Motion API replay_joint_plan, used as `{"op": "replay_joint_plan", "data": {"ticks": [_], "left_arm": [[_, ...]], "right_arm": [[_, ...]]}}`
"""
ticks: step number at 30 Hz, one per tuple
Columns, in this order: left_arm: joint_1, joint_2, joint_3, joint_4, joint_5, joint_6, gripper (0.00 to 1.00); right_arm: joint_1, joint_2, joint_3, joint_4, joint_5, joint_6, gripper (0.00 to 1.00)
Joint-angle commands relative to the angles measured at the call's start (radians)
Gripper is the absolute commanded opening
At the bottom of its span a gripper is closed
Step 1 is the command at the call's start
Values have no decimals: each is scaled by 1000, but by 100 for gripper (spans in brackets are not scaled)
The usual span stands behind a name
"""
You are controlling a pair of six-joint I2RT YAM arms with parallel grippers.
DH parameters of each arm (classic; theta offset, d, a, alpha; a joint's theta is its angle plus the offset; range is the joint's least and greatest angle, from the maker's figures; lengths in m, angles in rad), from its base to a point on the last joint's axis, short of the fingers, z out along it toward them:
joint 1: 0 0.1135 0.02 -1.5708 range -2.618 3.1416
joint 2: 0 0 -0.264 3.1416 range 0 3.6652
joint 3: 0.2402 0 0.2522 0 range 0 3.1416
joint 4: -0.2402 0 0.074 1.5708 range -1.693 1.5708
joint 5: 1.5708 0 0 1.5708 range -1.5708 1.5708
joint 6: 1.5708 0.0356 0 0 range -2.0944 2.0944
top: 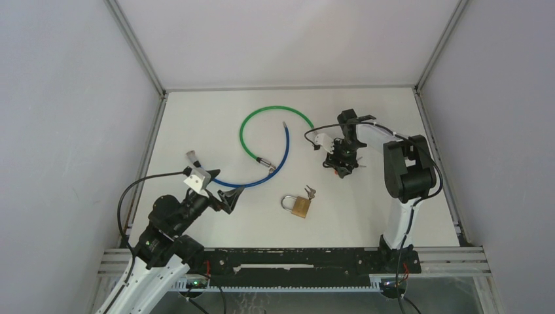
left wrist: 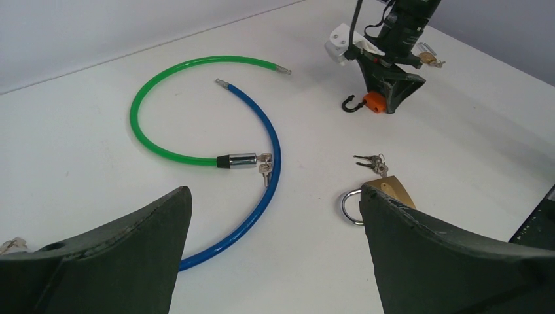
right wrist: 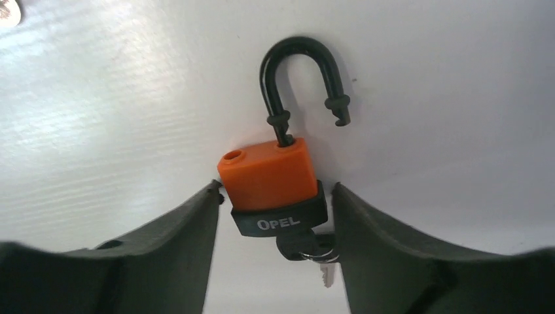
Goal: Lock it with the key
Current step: Pick up the lock from the center of the board.
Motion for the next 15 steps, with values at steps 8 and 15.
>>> {"op": "replay_joint_plan", "data": {"ticks": [8, 15], "left_arm": [[7, -5, 15, 18, 30, 19, 100], [6, 1, 20, 22, 34, 32, 100]], "right_arm": [[48, 57, 26, 21, -5, 89, 74], [52, 51, 24, 16, 5, 62, 46]]}}
